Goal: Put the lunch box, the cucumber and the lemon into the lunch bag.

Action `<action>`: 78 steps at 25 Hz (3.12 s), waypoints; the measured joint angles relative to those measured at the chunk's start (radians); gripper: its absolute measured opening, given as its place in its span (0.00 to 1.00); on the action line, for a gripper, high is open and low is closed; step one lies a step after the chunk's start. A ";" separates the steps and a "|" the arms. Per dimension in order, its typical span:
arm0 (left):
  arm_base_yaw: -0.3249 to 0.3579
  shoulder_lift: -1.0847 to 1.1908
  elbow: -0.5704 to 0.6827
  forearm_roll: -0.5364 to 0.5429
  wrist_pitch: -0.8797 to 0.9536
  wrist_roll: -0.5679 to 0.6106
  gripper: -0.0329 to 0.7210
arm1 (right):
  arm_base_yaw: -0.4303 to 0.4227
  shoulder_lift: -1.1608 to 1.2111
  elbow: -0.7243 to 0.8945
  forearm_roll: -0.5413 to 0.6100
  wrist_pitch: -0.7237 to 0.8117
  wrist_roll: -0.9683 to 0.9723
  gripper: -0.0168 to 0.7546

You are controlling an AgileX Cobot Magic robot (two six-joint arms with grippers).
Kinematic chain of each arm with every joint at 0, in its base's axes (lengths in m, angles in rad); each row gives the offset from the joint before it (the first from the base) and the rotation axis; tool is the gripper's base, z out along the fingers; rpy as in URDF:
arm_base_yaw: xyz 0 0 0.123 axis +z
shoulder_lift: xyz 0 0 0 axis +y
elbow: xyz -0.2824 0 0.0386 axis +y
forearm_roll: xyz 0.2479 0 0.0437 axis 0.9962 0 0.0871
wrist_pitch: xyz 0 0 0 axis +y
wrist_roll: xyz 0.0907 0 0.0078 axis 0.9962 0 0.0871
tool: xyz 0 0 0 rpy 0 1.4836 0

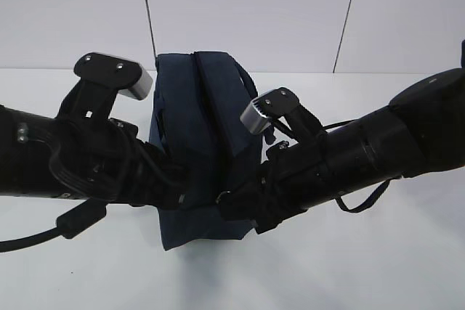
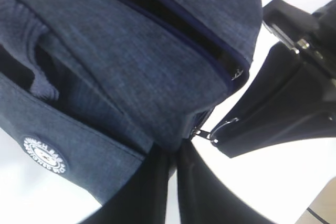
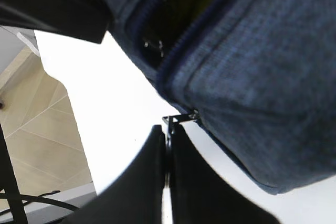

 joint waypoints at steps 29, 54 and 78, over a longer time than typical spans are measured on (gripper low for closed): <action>0.000 0.024 -0.005 0.000 -0.010 0.000 0.05 | 0.000 -0.002 -0.071 0.006 -0.004 -0.100 0.05; 0.000 0.026 -0.005 0.029 -0.014 0.000 0.05 | 0.000 -0.101 -0.071 -0.015 -0.032 -0.120 0.05; 0.000 0.026 -0.005 0.030 -0.035 0.000 0.05 | 0.000 -0.101 -0.152 0.115 -0.122 -0.164 0.05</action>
